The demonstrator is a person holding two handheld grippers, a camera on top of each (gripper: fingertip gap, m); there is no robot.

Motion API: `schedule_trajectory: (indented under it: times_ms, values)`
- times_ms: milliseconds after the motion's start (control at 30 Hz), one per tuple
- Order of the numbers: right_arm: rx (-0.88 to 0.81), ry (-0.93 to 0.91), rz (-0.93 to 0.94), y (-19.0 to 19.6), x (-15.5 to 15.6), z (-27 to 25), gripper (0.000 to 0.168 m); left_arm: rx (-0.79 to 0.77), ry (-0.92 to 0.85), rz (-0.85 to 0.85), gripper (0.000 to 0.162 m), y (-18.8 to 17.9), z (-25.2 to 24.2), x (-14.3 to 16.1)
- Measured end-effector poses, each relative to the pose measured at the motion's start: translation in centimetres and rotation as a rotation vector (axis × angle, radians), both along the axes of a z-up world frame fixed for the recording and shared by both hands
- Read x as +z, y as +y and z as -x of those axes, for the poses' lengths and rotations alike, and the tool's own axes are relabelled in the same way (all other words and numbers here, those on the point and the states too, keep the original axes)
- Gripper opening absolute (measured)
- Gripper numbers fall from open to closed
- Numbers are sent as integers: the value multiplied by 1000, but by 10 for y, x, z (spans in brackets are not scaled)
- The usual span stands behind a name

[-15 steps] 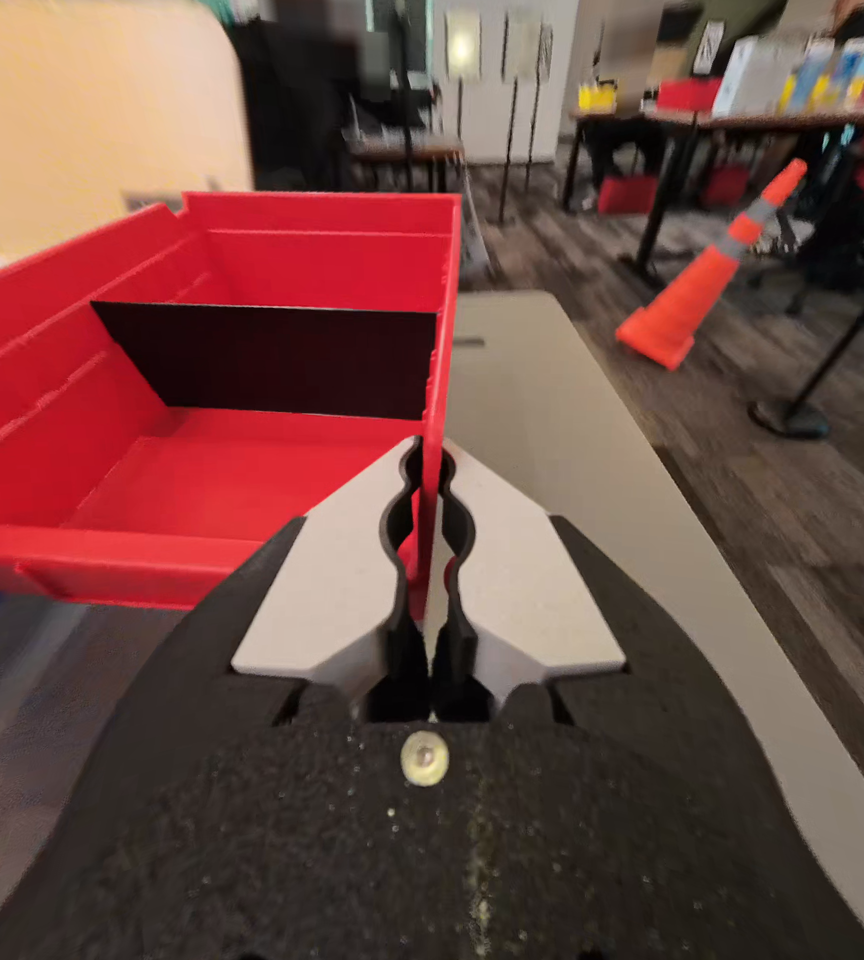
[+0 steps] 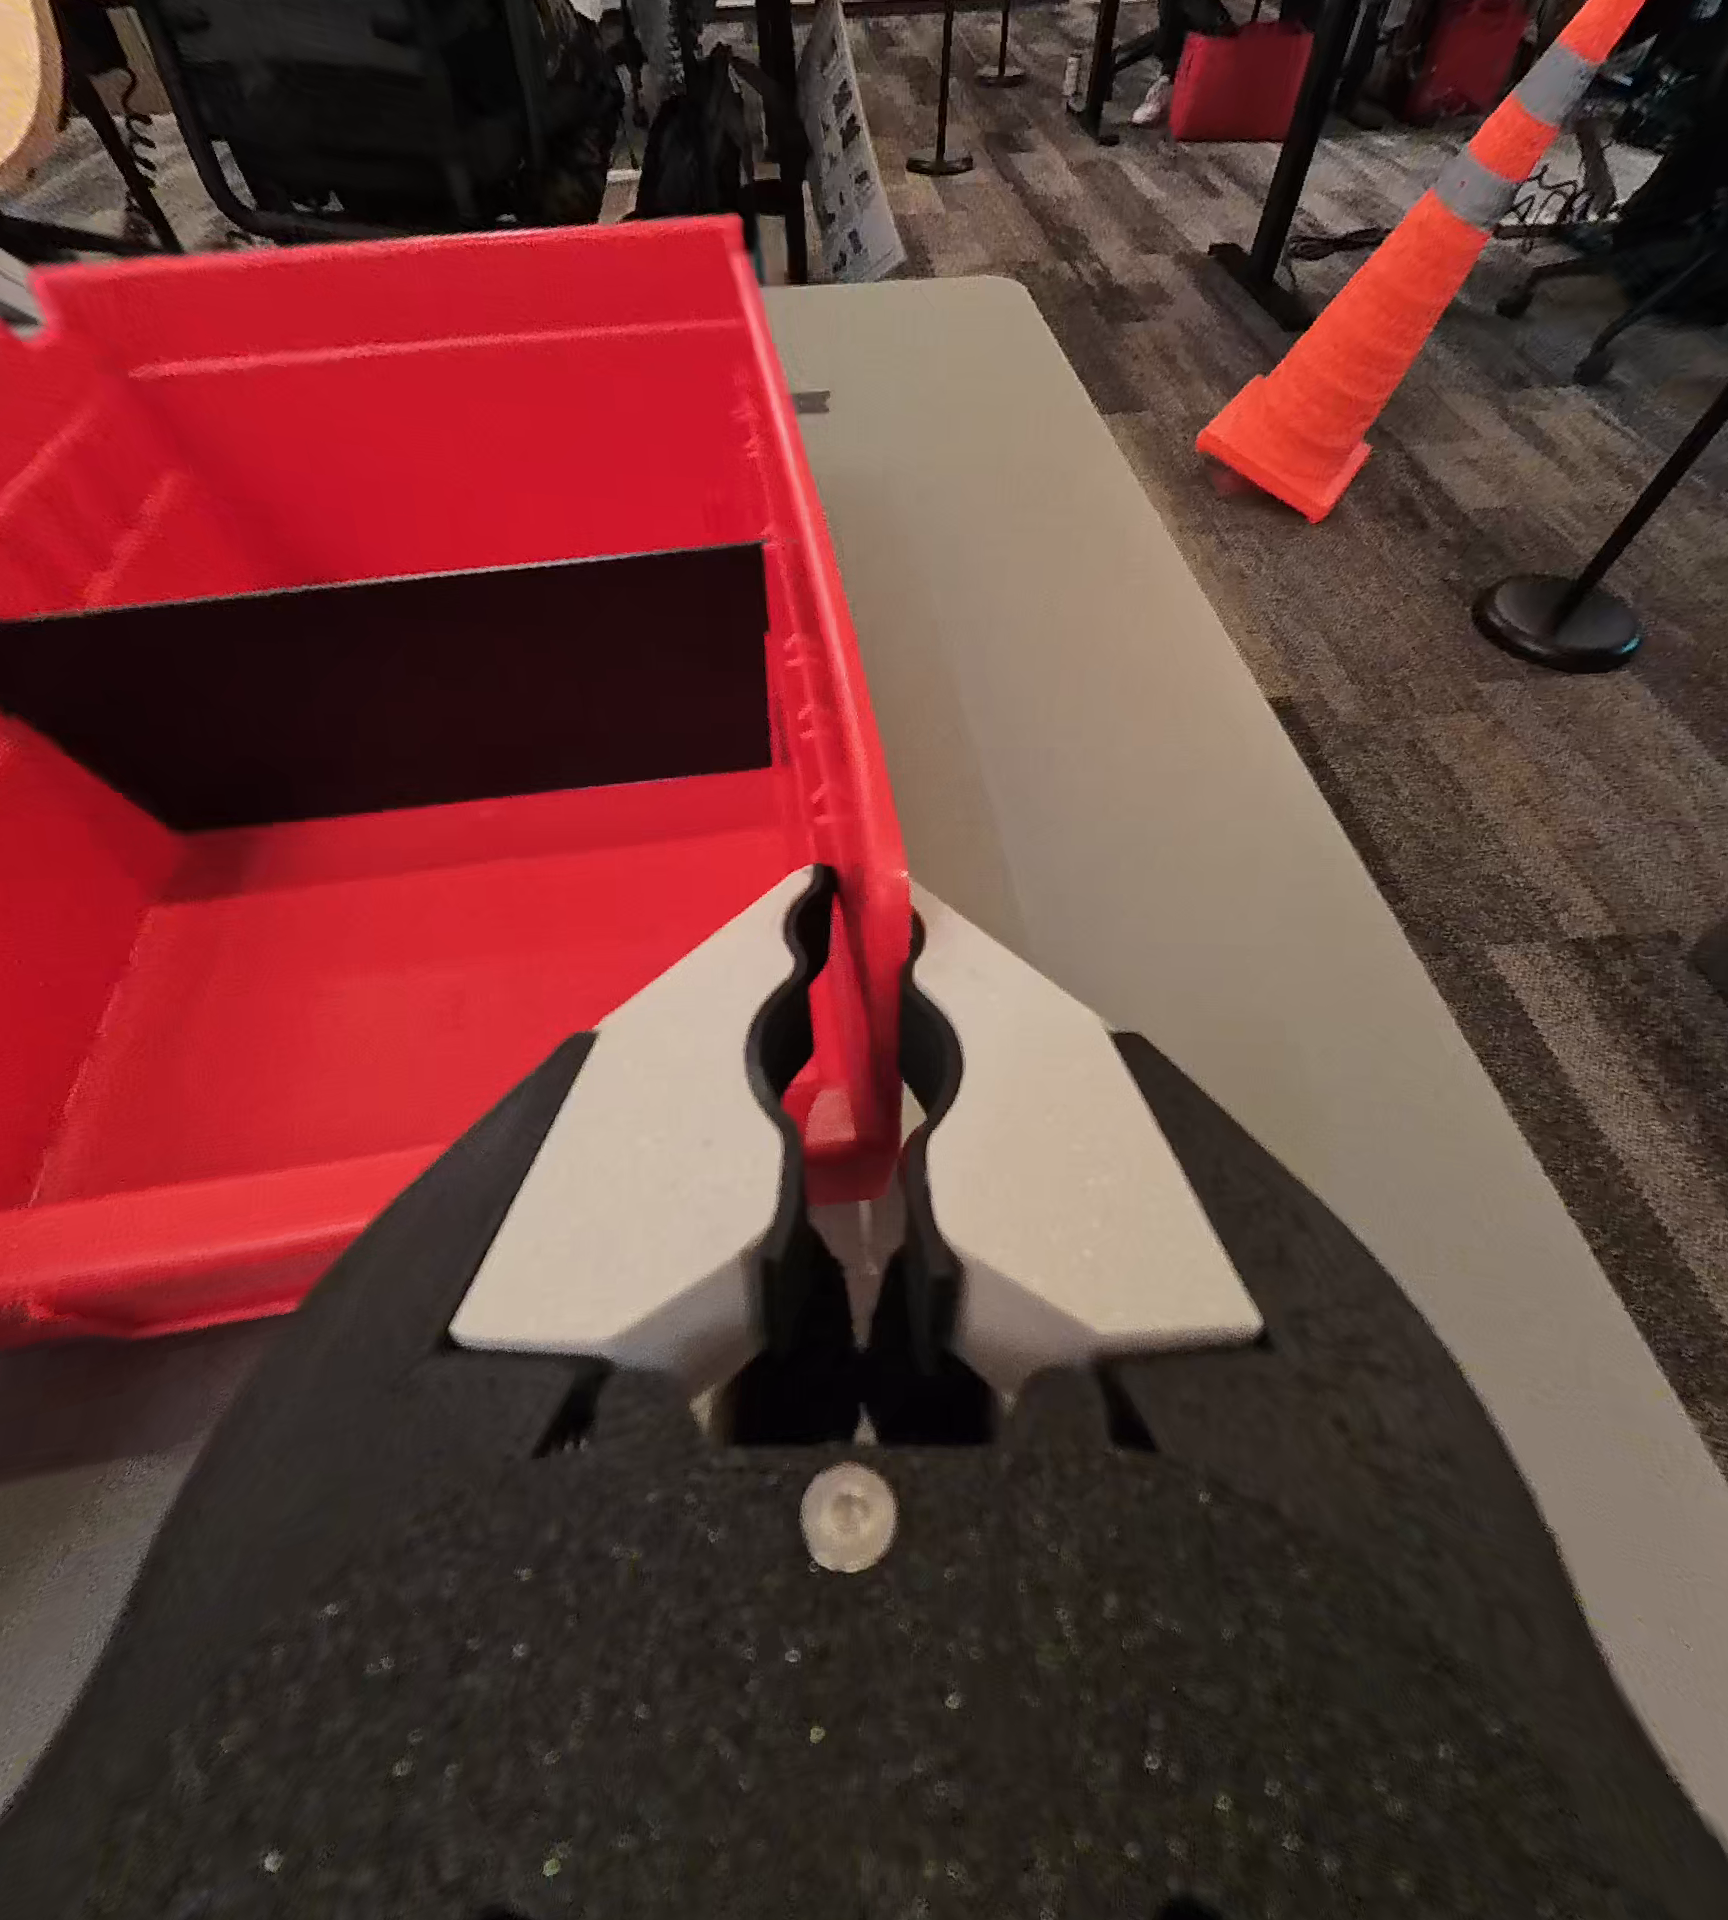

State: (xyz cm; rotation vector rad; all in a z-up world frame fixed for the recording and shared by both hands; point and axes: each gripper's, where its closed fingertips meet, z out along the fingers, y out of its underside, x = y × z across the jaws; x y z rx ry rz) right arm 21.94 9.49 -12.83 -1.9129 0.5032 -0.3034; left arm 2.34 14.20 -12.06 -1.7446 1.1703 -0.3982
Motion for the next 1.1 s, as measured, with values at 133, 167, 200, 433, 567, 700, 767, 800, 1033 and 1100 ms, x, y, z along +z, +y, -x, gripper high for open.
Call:
schedule_trajectory:
  times_ms: [133, 167, 200, 433, 567, 700, 767, 800, 1033, 1100]
  values:
    - [8, 5, -27, 0, 1, 1, 8, -60, -146, 105, 21, -32, 59, 43]
    - [11, 12, -26, 0, 1, 3, 8, -56, -168, 113, 22, -36, 80, 52]
    - [15, 27, -24, -1, 0, 5, 7, -46, -188, 98, 24, -37, 103, 62]
    - [-16, 20, -1, -4, -1, 11, 6, 429, -174, -204, 36, 62, 311, 83]
    - [-110, -34, -7, -13, 17, 10, 31, 533, -164, -18, 49, 100, 357, 23]
    - [-71, -207, -266, -17, 118, 68, 40, 505, -131, 67, 51, 115, 355, -9]
    - [108, -198, -372, 2, 153, 136, 40, 495, -166, 85, 45, 115, 349, -9]
    - [209, -171, -401, 15, 158, 174, 41, 505, -158, 72, 42, 118, 348, -10]
    - [495, -64, -159, 92, 37, 353, 46, 524, -171, 67, 25, 118, 343, -10]
    - [483, -9, -87, 104, 13, 366, 48, 511, -154, 52, 17, 115, 340, -11]
